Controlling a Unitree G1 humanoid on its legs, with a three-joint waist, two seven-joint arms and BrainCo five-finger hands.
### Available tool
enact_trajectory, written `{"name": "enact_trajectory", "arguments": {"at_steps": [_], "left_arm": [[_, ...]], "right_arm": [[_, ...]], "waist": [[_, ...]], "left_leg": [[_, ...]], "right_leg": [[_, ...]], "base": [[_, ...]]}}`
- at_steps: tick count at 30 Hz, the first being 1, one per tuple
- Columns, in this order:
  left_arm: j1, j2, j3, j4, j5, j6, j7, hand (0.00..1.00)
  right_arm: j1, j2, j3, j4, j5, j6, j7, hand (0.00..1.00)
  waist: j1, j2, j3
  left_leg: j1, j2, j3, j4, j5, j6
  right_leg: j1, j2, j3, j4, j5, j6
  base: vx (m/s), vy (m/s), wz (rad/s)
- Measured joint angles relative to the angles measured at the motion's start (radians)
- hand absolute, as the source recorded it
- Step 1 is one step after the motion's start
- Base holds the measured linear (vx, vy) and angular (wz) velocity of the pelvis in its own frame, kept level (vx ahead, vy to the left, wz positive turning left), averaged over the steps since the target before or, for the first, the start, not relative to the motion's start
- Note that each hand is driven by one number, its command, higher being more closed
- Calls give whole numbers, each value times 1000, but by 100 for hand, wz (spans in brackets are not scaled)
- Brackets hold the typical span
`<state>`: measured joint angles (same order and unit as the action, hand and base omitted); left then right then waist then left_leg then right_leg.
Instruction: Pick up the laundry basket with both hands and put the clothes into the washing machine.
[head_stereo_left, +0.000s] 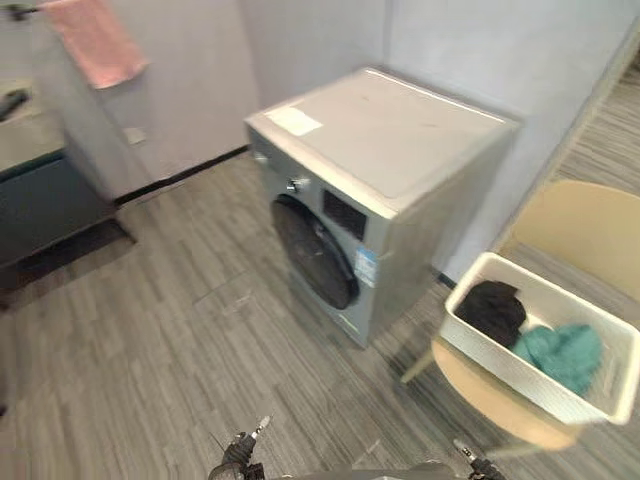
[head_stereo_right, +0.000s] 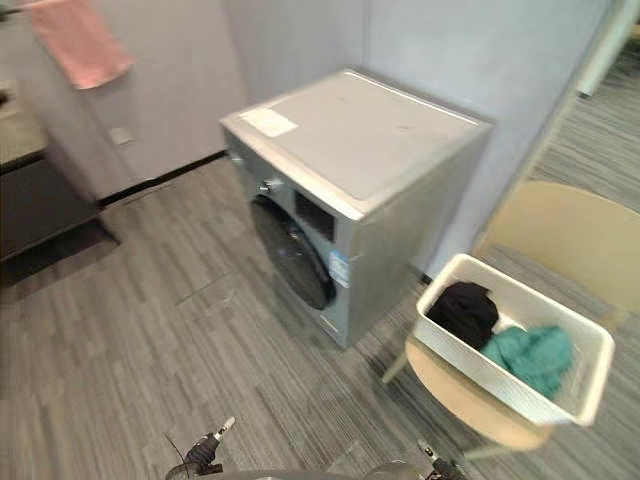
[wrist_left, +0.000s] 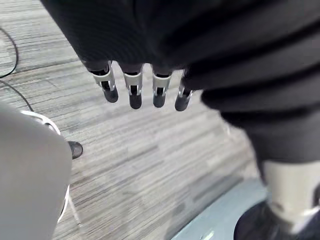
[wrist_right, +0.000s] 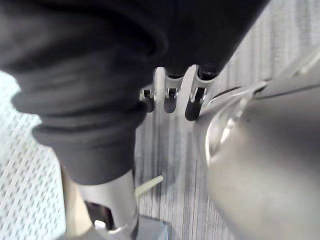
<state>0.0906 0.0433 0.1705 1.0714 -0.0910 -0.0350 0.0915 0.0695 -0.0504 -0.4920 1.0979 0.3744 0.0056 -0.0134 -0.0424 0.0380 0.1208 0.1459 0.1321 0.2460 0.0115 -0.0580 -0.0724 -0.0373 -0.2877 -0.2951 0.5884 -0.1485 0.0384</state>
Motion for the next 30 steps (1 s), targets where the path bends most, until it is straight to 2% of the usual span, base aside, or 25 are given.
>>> {"name": "enact_trajectory", "arguments": {"at_steps": [1,2,3,5,7,9,13,16,17,18,19,20,21,22,23,25,26,27,28,29,30], "left_arm": [[-3,13,19,0,7,1,0,0],[-11,26,44,-1,16,1,1,0],[-25,23,77,7,34,5,0,0],[-33,5,109,8,67,8,-1,0],[-45,-16,117,16,69,9,-1,0],[-56,-24,117,20,70,10,-1,0],[-76,-42,118,10,77,9,-1,0],[-75,-73,131,-58,76,8,-2,0],[-71,-101,153,-101,76,5,-2,0],[-69,-112,154,-137,76,1,-1,0],[-69,-116,153,-149,76,-1,-1,0],[-69,-121,149,-157,76,-4,1,0],[-61,-119,146,-159,75,-5,1,0],[-60,-118,145,-160,75,-9,2,0],[-59,-112,145,-160,75,-10,5,0],[-47,-104,152,-159,75,-13,15,0],[-40,-99,157,-155,75,-12,24,0],[-36,-98,155,-143,75,-13,29,0],[-36,-96,149,-123,75,-13,38,0],[-36,-97,145,-110,75,-12,44,0],[-24,-98,130,-82,77,-12,44,0]], "right_arm": [[-5,27,3,-6,9,1,7,0],[-5,68,3,-5,22,-2,17,0],[1,86,-2,-2,33,-5,17,0],[1,75,-3,-4,49,-10,17,0],[3,64,-3,-4,51,-20,18,0],[10,63,-11,-4,51,-19,17,0],[24,74,-25,-7,50,-19,17,0],[14,87,-14,-39,49,-20,17,0],[13,87,9,-64,49,-21,16,0],[6,80,42,-77,50,-21,14,0],[5,75,67,-89,51,-22,12,0],[-20,58,137,-120,55,-26,7,0],[-27,57,154,-132,55,-26,7,0],[-36,61,181,-162,55,-27,0,0],[-45,65,221,-213,47,-30,-7,0],[-52,63,292,-311,43,-30,-10,0],[-53,66,341,-394,40,-35,-12,0],[-62,53,359,-452,24,-47,-14,0],[-74,37,365,-477,6,-56,-17,0],[-76,21,368,-495,2,-58,-22,0],[-72,-17,368,-535,-22,-63,-31,0]], "waist": [[5,-19,6],[4,-60,16],[6,-88,17],[5,-77,8],[4,-59,11],[2,-48,5],[2,-52,3],[1,-57,5],[10,-48,13],[22,-33,26],[32,-23,30],[48,-4,35],[48,-2,38],[46,-8,31],[54,-9,27],[53,-10,26],[53,-18,24],[54,-16,21],[53,-6,15],[51,5,9],[46,36,-11]], "left_leg": [[-10,9,-31,1,0,0],[-16,-1,-54,-2,6,-3],[-15,-13,-41,-21,10,-7],[-5,7,-34,-66,22,-20],[-6,12,-54,-97,71,-34],[-19,12,-54,-104,83,-36],[-5,8,-44,-85,90,-42],[-119,31,-26,126,57,-50],[-229,66,-27,359,1,-47],[-319,103,-47,564,-7,-48],[-353,113,-61,637,0,-59],[-399,134,-93,759,5,-68],[-408,136,-94,768,11,-75],[-411,130,-89,757,39,-71],[-415,148,-54,747,12,-34],[-407,183,-46,636,-16,2],[-371,190,-56,457,-13,-1],[-320,180,-78,273,7,-19],[-294,173,-108,205,26,-48],[-281,171,-109,195,33,-54],[-265,161,-100,194,34,-54]], "right_leg": [[-23,70,79,-19,-43,20],[-24,131,110,-95,-44,26],[17,128,77,-148,-53,4],[14,155,79,-158,-45,-9],[14,175,106,-189,-45,-9],[23,179,105,-234,-44,-9],[86,181,103,-310,-36,4],[104,184,104,-344,24,-2],[128,196,103,-364,25,-4],[156,208,103,-374,3,-8],[159,209,107,-376,-22,-4],[175,209,121,-368,-81,24],[172,208,130,-361,-94,11],[164,187,135,-360,-95,8],[136,167,155,-357,-87,4],[101,160,201,-354,-82,-1],[71,142,237,-345,-64,24],[51,124,263,-341,-55,49],[44,113,280,-343,-60,76],[45,109,289,-345,-64,88],[55,104,301,-357,-67,124]], "base": [[22,-134,131],[-19,-116,126],[-3,-117,103],[22,-82,34],[28,-94,-5],[52,-75,1],[59,-26,15],[-42,-14,28],[-90,-22,40],[-120,-25,22],[-180,-27,-16],[-154,17,-25],[-139,34,-18],[-84,49,-21],[-72,20,-34],[10,81,-54],[105,222,-69],[103,256,-71],[96,269,-53],[119,358,-41],[215,574,-15]]}}
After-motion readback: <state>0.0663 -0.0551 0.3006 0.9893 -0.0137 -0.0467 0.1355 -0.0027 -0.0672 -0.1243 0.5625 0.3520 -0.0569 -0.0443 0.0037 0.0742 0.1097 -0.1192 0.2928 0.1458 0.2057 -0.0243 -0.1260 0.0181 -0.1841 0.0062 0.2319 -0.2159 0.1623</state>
